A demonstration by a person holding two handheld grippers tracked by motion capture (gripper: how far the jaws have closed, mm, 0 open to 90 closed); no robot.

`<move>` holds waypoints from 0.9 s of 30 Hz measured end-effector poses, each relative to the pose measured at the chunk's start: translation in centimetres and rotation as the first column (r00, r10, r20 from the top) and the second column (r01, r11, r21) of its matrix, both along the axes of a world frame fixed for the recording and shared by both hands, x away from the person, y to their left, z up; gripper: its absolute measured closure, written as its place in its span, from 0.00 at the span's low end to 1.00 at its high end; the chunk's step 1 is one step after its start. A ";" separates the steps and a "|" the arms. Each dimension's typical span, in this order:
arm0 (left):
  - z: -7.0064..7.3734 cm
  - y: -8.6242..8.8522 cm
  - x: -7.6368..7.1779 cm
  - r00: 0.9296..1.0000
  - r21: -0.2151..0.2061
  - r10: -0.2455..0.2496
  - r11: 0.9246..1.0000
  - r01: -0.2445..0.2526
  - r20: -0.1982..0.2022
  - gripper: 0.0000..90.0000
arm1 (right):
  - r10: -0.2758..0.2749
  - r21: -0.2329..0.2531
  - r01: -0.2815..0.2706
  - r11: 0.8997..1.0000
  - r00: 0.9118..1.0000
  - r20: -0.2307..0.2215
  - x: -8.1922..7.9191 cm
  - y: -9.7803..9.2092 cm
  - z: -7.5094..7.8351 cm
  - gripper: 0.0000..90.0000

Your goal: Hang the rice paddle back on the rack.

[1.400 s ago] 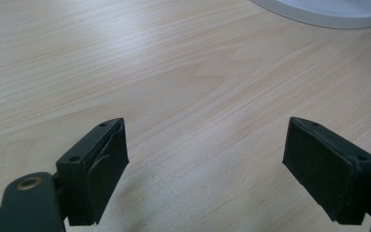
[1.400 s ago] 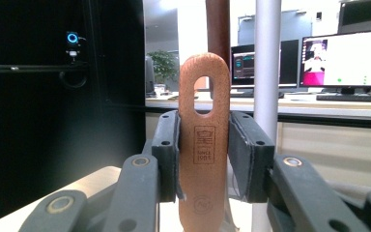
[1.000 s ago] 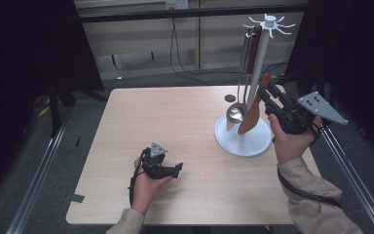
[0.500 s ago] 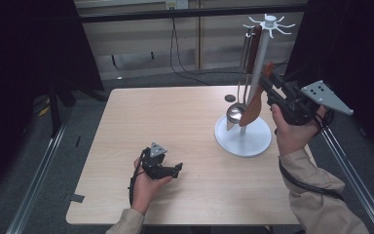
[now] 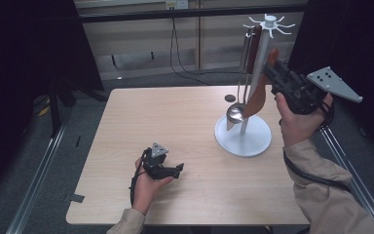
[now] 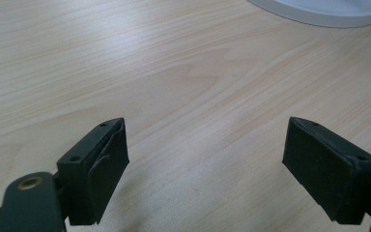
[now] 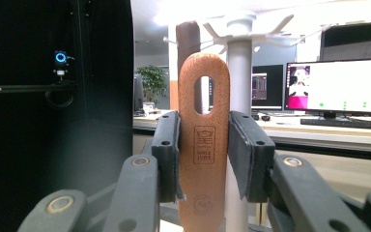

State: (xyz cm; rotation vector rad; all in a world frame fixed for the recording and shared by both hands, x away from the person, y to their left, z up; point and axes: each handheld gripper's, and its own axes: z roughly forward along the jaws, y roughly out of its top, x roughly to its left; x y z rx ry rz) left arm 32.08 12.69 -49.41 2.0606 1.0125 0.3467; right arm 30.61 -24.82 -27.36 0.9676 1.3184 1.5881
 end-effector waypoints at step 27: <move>-0.5 -0.1 0.2 1.000 -0.006 -0.004 1.000 0.004 -0.016 0.18 | -0.047 -0.033 0.047 0.998 0.999 0.014 1.7 0.6 3.4 0.74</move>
